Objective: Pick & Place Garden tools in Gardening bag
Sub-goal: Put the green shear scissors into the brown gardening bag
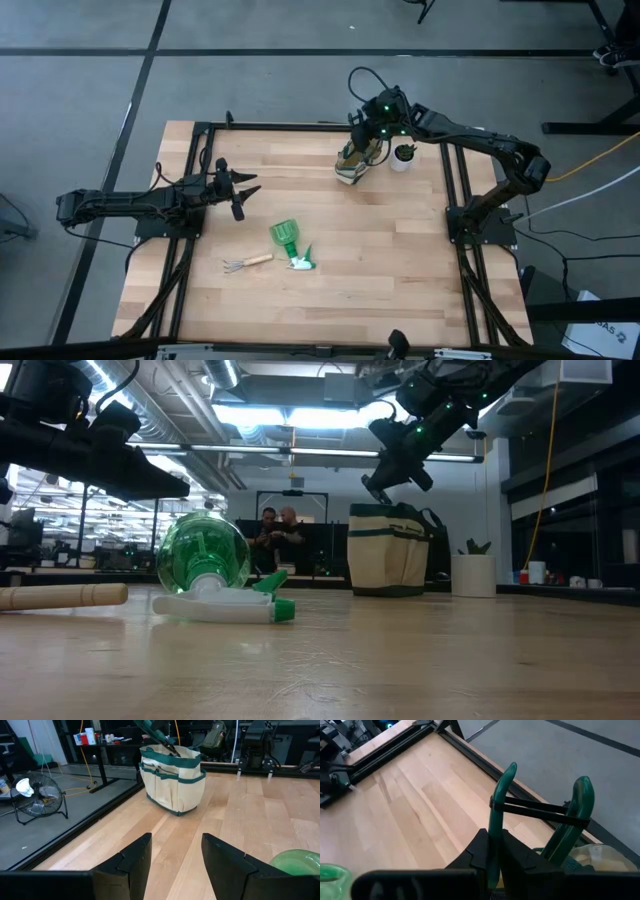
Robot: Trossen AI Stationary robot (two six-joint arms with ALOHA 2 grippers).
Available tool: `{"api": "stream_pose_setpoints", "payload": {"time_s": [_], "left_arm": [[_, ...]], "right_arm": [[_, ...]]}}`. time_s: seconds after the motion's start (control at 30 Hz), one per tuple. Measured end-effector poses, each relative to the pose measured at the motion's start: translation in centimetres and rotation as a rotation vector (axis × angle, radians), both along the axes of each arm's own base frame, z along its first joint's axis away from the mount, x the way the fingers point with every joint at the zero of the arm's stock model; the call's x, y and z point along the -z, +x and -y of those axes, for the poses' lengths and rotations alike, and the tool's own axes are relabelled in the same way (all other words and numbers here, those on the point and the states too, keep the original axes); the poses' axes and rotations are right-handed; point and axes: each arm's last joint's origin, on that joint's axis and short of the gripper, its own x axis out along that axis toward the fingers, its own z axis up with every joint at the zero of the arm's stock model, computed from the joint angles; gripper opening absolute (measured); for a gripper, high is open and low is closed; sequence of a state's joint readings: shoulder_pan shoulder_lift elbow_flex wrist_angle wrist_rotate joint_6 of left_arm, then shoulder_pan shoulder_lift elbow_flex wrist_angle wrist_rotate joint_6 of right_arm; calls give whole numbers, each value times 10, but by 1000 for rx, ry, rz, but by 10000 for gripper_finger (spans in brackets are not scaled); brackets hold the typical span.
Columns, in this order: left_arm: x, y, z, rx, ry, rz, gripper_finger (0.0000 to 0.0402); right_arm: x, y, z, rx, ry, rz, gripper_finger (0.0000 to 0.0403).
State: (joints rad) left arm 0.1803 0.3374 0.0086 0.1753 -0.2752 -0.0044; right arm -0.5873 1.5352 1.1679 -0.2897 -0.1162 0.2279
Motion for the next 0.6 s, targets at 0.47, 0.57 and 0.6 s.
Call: {"api": "stream_pose_setpoints", "payload": {"time_s": [0.47, 0.57, 0.6], "left_arm": [[0, 0, 0, 0, 0, 0, 169], [0, 0, 0, 0, 0, 0, 169], [0, 0, 0, 0, 0, 0, 169]], "right_arm": [[-1, -2, -1, 33, 43, 9, 46], [-7, -5, -3, 39, 31, 21, 47], [-9, -6, -3, 41, 27, 25, 47]]}}
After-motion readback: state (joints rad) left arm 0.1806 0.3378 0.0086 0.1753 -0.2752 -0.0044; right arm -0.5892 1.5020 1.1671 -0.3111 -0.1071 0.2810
